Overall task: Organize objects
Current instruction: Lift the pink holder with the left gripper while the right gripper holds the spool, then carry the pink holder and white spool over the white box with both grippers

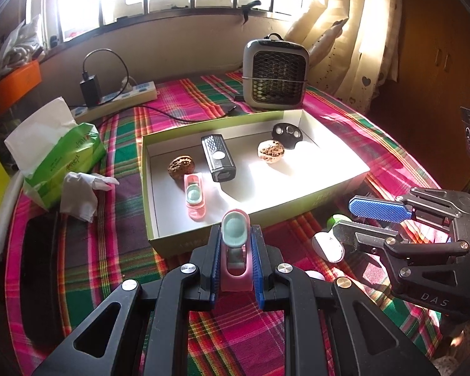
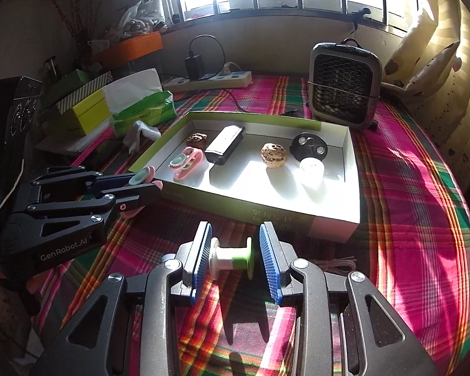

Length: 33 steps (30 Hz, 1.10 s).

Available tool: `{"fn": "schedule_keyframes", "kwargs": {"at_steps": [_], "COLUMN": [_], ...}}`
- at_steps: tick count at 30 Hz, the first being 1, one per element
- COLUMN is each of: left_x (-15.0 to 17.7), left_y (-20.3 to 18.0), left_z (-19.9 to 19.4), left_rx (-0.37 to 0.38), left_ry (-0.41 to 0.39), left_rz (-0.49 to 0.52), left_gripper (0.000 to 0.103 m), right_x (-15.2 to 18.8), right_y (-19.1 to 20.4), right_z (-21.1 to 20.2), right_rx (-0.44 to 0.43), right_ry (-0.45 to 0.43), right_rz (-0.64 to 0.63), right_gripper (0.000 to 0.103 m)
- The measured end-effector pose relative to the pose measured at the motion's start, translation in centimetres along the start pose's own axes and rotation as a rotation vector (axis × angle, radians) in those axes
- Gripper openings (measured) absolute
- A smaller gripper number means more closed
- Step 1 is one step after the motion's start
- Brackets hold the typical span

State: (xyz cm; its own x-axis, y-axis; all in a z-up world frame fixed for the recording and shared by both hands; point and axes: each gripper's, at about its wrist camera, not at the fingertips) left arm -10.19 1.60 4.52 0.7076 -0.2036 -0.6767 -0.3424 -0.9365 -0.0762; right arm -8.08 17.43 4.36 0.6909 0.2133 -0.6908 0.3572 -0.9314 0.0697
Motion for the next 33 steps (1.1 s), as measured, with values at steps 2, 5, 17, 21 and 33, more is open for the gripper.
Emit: {"fn": "schedule_keyframes", "kwargs": {"at_steps": [2, 5, 17, 21, 33], "left_x": [0.1, 0.1, 0.1, 0.0, -0.6], "left_y": [0.1, 0.1, 0.3, 0.3, 0.1], "left_z": [0.1, 0.1, 0.2, 0.3, -0.2], "left_rx": [0.003, 0.004, 0.006, 0.007, 0.002], "left_ry": [0.002, 0.005, 0.005, 0.006, -0.008], "left_rz": [-0.005, -0.006, -0.011, -0.009, -0.003], "left_gripper": [0.015, 0.015, 0.015, 0.015, 0.015], "right_x": [0.1, -0.1, 0.6, 0.6, -0.3], "right_y": [0.0, 0.2, 0.6, 0.7, 0.8], "right_z": [0.2, 0.2, 1.7, 1.9, 0.6], "right_rx": [-0.009, 0.001, 0.028, 0.029, 0.032], "right_ry": [0.002, 0.005, 0.056, 0.063, 0.021], "right_rz": [0.008, 0.004, -0.005, -0.013, -0.029], "right_gripper": [0.034, 0.034, 0.037, 0.034, 0.033]}}
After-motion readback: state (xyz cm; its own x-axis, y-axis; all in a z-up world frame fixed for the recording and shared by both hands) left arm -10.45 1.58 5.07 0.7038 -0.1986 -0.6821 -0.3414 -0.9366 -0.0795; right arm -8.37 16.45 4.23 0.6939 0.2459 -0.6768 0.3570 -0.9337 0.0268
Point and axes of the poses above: each gripper's, at about its wrist camera, not at the fingertips, and z roughly the way its jaws point, y to its left, x to its underside, and after that the axes turned 3 degrees about -z, right-handed
